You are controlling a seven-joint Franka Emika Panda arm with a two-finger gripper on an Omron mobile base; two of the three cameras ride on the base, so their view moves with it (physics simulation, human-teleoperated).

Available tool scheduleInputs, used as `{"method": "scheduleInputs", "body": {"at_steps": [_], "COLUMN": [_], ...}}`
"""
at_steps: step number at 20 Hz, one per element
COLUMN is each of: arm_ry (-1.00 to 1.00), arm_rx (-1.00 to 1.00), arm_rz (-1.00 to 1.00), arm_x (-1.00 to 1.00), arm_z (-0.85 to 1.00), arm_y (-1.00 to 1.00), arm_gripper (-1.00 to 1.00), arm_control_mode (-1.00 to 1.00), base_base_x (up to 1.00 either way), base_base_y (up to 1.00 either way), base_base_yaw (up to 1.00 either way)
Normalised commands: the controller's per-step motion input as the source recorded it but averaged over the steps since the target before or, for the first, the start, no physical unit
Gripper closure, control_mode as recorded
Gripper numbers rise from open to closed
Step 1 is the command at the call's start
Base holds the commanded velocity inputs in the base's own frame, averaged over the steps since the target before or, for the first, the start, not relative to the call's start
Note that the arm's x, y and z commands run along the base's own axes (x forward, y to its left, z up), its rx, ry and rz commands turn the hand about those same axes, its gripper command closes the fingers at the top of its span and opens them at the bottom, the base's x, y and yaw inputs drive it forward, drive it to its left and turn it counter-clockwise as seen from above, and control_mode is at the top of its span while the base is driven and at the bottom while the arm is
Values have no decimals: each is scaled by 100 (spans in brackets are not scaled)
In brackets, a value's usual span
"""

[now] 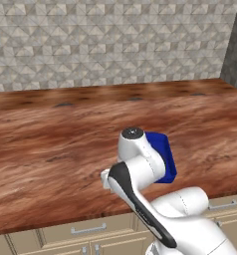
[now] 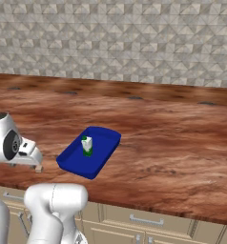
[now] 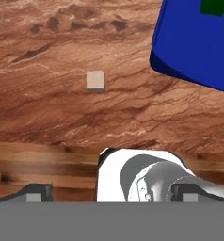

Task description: Take out the milk from the fridge and place it on the tray on the counter. Then take the sugar cube near the tray and place it in the tray.

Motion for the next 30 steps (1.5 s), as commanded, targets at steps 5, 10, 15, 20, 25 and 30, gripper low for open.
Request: {"method": "scheduleInputs", "body": {"at_steps": [5,10,15,20,25,30], "arm_ry": [-7,-2,0,0,0,0], "arm_rx": [0,0,0,0,0,0], "arm_rz": [0,0,0,0,0,0], "arm_x": [16,23,17,19,21,27], "arm_z": [-11,-16,-20,-18,-30,-25], "arm_y": [0,11,14,9,0,0], "arm_gripper": [-100,-100,-100,-100,-100,-100], "arm_control_mode": [-100,-100,-100,-100,-100,-100], "base_base_x": [0,0,0,0,0,0], "base_base_y": [0,0,0,0,0,0], "base_base_yaw": [0,0,0,0,0,0]}}
